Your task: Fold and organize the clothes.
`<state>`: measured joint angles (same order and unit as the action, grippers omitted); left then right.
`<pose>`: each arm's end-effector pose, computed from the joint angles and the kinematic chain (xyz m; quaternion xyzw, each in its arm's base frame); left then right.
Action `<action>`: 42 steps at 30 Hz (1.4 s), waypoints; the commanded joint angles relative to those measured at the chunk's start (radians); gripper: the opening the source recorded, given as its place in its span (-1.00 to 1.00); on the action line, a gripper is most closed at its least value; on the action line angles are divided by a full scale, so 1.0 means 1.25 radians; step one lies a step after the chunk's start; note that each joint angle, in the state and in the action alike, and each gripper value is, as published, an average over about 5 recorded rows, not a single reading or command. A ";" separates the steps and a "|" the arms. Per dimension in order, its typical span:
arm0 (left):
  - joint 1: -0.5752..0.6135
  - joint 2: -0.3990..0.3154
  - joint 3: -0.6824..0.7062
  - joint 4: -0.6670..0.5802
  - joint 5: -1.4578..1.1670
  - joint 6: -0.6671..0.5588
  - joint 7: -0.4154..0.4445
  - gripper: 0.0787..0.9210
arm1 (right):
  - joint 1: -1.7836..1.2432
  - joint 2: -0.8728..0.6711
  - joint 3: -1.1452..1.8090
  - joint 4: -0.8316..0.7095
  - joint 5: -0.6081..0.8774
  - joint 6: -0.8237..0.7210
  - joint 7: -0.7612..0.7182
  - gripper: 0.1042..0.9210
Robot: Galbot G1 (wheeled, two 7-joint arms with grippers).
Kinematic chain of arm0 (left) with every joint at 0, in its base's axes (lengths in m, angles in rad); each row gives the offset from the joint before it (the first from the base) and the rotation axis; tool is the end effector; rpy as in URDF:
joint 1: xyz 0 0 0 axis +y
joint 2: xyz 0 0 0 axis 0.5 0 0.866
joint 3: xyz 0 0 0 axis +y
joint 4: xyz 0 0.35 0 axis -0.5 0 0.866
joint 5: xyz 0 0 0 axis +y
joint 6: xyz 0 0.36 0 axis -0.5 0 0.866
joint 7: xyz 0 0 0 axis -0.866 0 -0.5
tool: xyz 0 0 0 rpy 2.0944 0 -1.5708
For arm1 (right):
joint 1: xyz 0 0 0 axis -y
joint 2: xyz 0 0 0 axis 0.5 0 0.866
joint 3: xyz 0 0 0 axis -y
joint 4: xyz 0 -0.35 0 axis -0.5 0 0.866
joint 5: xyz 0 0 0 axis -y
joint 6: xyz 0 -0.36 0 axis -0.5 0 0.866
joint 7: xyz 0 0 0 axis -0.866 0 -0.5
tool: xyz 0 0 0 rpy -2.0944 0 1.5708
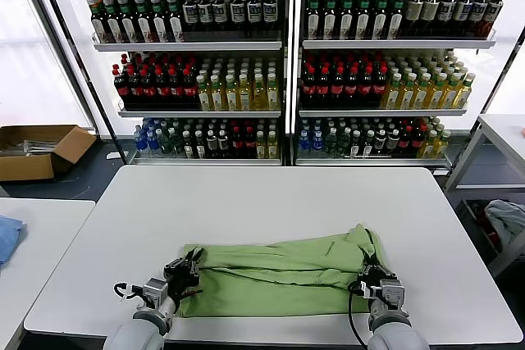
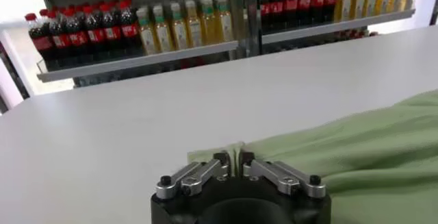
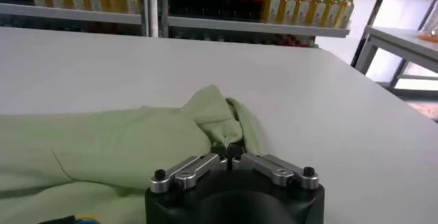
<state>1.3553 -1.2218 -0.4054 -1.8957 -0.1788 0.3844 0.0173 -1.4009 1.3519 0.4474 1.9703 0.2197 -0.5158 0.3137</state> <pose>0.2517 0.0426 -0.3264 -0.1039 -0.9709 -0.0762 0.2017 0.2373 -0.0210 -0.3120 -0.0720 -0.9670 0.0367 0.2416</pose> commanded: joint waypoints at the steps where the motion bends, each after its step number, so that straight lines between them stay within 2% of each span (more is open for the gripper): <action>1: 0.001 0.001 -0.002 -0.014 0.000 0.016 -0.003 -0.49 | -0.001 0.006 -0.001 0.002 0.015 -0.006 0.001 -0.55; 14: 0.017 -0.014 -0.042 -0.082 -0.001 0.029 -0.020 0.39 | -0.002 0.008 0.020 0.184 0.048 -0.024 0.006 0.39; 20: 0.038 -0.021 -0.064 -0.082 -0.022 0.035 -0.032 0.73 | 0.011 0.002 0.028 0.202 0.060 -0.024 0.013 0.72; 30: 0.068 -0.068 -0.065 -0.056 -0.078 0.049 -0.067 0.77 | 0.033 -0.037 0.040 0.226 0.106 -0.033 0.033 0.76; 42: 0.082 -0.084 -0.066 -0.038 -0.083 0.048 -0.071 0.77 | 0.007 -0.038 0.034 0.238 0.102 -0.030 0.025 0.76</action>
<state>1.4496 -1.3148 -0.4857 -1.9510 -0.2711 0.4399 -0.0656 -1.3904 1.3110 0.4892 2.2531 0.3386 -0.5532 0.3417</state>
